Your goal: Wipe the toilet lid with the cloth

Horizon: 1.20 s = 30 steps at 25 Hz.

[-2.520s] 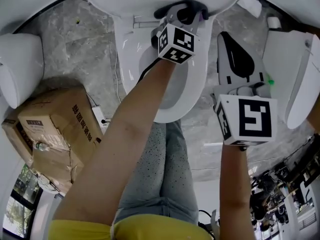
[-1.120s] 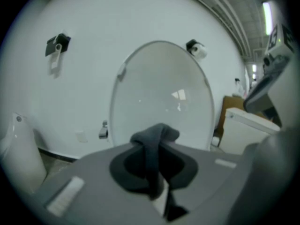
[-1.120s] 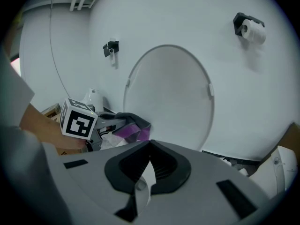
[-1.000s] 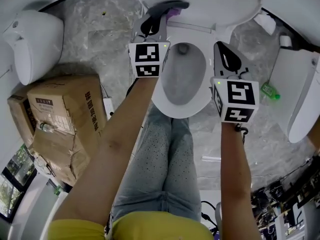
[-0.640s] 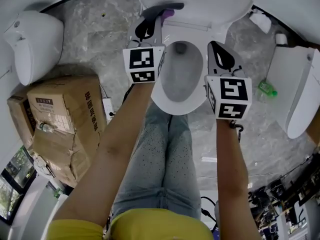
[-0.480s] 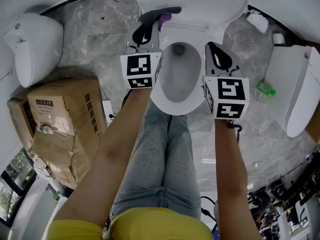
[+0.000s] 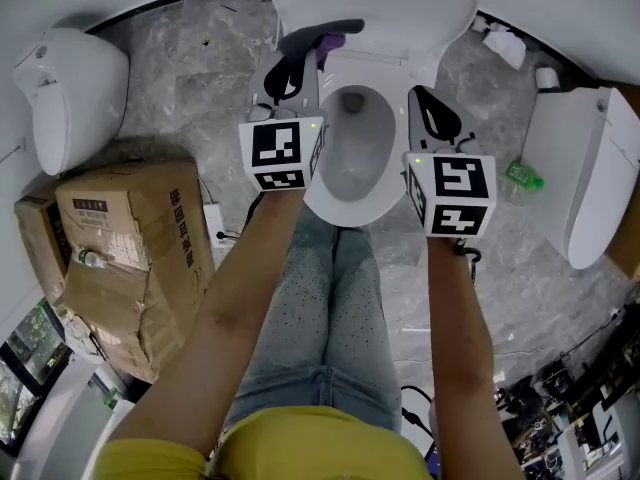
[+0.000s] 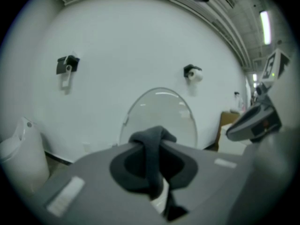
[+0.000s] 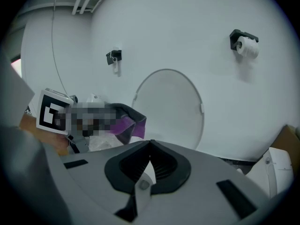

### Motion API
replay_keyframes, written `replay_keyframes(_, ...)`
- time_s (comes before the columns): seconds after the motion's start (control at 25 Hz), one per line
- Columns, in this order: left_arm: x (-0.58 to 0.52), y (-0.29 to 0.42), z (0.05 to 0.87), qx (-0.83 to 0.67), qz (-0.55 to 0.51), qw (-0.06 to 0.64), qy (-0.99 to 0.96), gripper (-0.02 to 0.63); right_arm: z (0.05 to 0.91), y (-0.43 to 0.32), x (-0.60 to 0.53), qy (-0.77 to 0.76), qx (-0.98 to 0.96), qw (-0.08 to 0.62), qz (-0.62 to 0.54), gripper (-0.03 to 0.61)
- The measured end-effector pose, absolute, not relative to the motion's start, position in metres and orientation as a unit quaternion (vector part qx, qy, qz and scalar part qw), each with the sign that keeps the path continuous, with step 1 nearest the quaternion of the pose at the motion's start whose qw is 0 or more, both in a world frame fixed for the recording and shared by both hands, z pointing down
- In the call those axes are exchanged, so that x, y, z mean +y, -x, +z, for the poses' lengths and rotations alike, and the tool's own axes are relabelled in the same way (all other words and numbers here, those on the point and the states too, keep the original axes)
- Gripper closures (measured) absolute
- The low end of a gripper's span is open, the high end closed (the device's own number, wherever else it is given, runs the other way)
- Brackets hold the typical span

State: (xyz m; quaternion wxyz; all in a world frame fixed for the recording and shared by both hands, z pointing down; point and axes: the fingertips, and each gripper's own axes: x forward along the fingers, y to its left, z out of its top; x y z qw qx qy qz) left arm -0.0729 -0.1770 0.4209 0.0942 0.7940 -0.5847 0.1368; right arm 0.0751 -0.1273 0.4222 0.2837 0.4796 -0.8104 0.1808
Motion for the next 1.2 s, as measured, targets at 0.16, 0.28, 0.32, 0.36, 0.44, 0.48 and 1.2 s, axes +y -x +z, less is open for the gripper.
replay_keyframes(0.16,-0.174,0.071,0.396,-0.59,0.121,0.09,-0.793,0.594,0.404,-0.075,-0.126,-0.486,-0.812,0.27,0.177,0.563)
replay_keyframes(0.28,-0.169,0.066,0.379,-0.587,0.114,0.08,-0.798,0.594,0.388,-0.074,-0.126,-0.489,-0.816,0.259,0.167,0.563)
replay_keyframes(0.32,-0.167,0.064,0.373,-0.585,0.111,0.077,-0.799,0.594,0.383,-0.073,-0.126,-0.489,-0.818,0.256,0.163,0.563)
replay_keyframes(0.36,-0.166,0.063,0.367,-0.584,0.108,0.075,-0.801,0.594,0.377,-0.072,-0.126,-0.489,-0.819,0.253,0.159,0.563)
replay_keyframes(0.44,-0.163,0.06,0.355,-0.582,0.101,0.073,-0.803,0.594,0.367,-0.069,-0.126,-0.49,-0.822,0.247,0.152,0.563)
replay_keyframes(0.48,-0.161,0.059,0.349,-0.581,0.097,0.074,-0.805,0.594,0.361,-0.068,-0.126,-0.49,-0.823,0.244,0.149,0.563)
replay_keyframes(1.2,-0.174,0.048,0.223,-0.571,0.044,0.046,-0.819,0.594,0.247,-0.055,-0.159,-0.485,-0.843,0.221,0.074,0.563)
